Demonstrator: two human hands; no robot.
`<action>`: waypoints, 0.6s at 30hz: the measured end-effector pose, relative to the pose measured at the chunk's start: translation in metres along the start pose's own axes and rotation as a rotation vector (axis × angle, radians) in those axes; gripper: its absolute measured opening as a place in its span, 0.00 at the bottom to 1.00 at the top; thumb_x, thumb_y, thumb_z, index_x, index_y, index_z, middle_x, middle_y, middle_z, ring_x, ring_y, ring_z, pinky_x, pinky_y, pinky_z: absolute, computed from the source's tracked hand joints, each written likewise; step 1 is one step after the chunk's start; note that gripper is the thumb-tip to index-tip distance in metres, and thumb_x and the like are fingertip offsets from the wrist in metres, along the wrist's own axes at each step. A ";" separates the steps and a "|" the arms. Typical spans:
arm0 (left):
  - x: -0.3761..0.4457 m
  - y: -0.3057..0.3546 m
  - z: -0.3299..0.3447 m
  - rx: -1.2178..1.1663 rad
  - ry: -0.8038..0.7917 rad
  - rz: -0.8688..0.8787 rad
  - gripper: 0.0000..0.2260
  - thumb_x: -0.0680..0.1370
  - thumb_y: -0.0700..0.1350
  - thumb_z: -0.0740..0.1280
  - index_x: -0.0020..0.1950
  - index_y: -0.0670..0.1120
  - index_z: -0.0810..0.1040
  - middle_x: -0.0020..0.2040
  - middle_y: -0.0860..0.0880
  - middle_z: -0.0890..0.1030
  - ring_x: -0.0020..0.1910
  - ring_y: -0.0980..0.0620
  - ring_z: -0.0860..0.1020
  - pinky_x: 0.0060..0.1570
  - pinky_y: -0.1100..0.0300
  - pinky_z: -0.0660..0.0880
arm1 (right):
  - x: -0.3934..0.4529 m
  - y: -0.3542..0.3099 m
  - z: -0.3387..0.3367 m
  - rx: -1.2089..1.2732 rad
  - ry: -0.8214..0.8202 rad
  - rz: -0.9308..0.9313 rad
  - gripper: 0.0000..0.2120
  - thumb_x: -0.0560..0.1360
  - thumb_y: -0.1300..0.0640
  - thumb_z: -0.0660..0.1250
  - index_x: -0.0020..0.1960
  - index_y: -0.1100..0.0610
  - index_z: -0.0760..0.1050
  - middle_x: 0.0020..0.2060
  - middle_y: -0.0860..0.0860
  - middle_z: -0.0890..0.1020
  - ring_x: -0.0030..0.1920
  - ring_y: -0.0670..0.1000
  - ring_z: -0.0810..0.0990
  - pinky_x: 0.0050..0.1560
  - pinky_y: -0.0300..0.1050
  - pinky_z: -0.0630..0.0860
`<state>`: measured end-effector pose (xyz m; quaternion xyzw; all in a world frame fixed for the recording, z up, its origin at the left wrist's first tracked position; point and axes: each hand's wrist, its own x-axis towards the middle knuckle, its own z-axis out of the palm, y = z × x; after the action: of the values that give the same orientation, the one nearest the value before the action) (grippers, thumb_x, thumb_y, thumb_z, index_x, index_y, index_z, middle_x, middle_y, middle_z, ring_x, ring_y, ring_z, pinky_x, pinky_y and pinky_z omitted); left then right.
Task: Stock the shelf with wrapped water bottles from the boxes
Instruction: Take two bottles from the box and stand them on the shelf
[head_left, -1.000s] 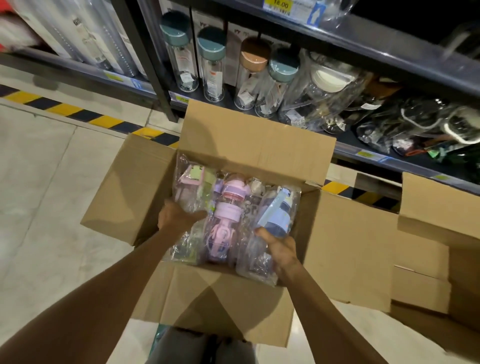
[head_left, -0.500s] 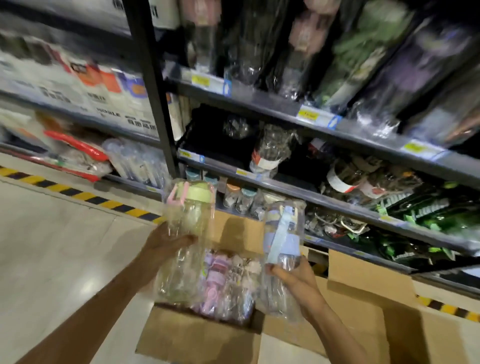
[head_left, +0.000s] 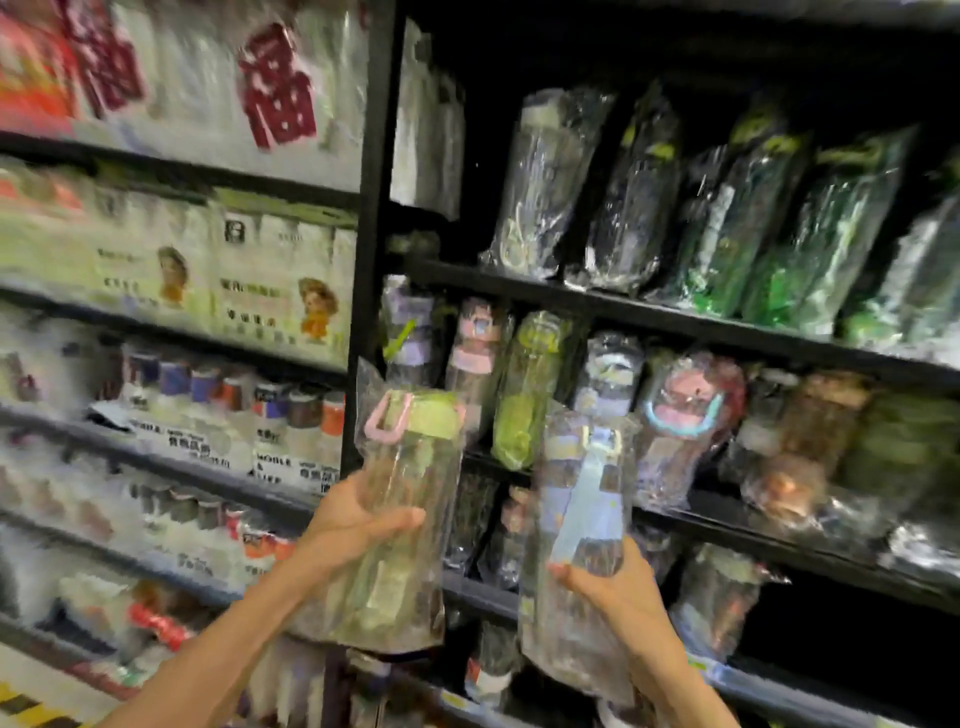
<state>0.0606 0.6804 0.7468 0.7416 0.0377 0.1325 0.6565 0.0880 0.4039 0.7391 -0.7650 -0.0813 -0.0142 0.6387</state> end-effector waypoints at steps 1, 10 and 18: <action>0.003 0.019 -0.001 0.001 0.015 0.020 0.30 0.60 0.51 0.81 0.57 0.47 0.75 0.45 0.55 0.81 0.47 0.57 0.80 0.39 0.72 0.71 | 0.004 -0.018 -0.005 0.013 -0.003 -0.031 0.35 0.61 0.52 0.81 0.63 0.52 0.68 0.51 0.44 0.78 0.49 0.42 0.76 0.41 0.37 0.72; 0.052 0.128 -0.014 0.046 0.028 0.199 0.35 0.59 0.56 0.79 0.62 0.49 0.72 0.55 0.52 0.80 0.53 0.55 0.78 0.50 0.61 0.73 | 0.037 -0.114 -0.015 0.030 0.023 -0.187 0.37 0.59 0.52 0.81 0.63 0.53 0.69 0.54 0.50 0.79 0.49 0.45 0.78 0.37 0.33 0.72; 0.135 0.179 -0.030 0.019 -0.003 0.330 0.18 0.67 0.46 0.76 0.54 0.51 0.77 0.49 0.53 0.82 0.48 0.57 0.81 0.42 0.67 0.73 | 0.089 -0.151 0.013 0.109 0.097 -0.234 0.48 0.45 0.37 0.81 0.61 0.50 0.72 0.53 0.48 0.82 0.52 0.51 0.81 0.47 0.45 0.75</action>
<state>0.1623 0.7162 0.9463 0.7441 -0.0845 0.2372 0.6188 0.1529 0.4518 0.8949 -0.7129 -0.1399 -0.1212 0.6764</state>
